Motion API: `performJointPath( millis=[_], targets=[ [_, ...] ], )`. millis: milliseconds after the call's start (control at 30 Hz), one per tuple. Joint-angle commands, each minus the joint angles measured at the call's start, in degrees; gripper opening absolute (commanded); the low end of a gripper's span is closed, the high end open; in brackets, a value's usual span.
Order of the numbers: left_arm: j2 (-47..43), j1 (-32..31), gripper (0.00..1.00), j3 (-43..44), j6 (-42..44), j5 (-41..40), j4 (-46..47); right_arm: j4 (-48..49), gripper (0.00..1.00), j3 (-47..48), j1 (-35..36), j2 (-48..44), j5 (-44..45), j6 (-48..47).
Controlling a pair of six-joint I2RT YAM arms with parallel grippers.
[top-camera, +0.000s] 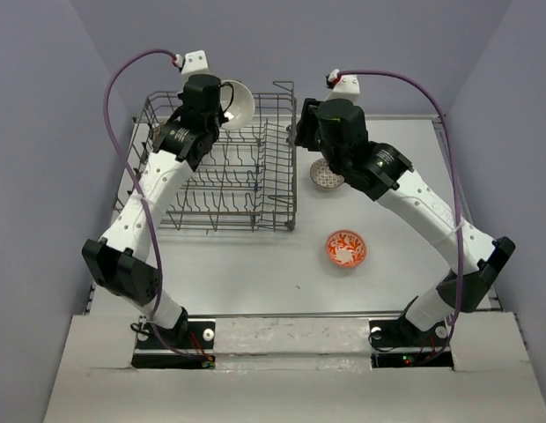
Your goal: Load the bowls into the dish rack
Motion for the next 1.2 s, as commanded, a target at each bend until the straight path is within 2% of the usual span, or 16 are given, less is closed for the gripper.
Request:
performJointPath(
  millis=[0, 267, 333, 400, 600, 700, 833, 1167],
  targets=[
    [2.93, 1.26, 0.0, 8.35, 4.03, -12.74, 6.12, 1.06, 0.54, -2.11, 0.21, 1.16, 1.36, -0.46],
    [19.89, 3.37, 0.0, 23.12, 15.89, -29.47, 9.01, -1.05, 0.54, -0.53, 0.21, 5.65, -0.84, -0.11],
    [23.75, 3.29, 0.0, 24.45, 20.98, -35.0, 13.14, -1.23, 0.54, -0.62, 0.21, 6.79, -0.93, -0.02],
    [27.27, 3.37, 0.0, 25.06, 30.36, -40.26, 18.13, -1.75, 0.54, -0.45, 0.21, 8.1, -1.63, 0.15],
    [30.98, 3.11, 0.0, 22.43, 45.67, -46.0, 32.03, -1.85, 0.53, -2.55, 0.21, 9.17, -3.03, 1.38],
    [31.77, 2.5, 0.0, 18.41, 55.23, -48.99, 44.74, -1.58, 0.53, -5.01, 0.21, 8.73, -3.12, 2.17],
    [33.0, 2.14, 0.0, 13.82, 66.42, -50.75, 55.58, -0.35, 0.53, -7.21, 0.21, 8.2, -4.35, 2.87],
    [36.61, 0.65, 0.0, 10.91, 74.86, -51.81, 63.95, 1.23, 0.53, -10.2, 0.21, 7.06, -5.23, 3.32]
  ],
)
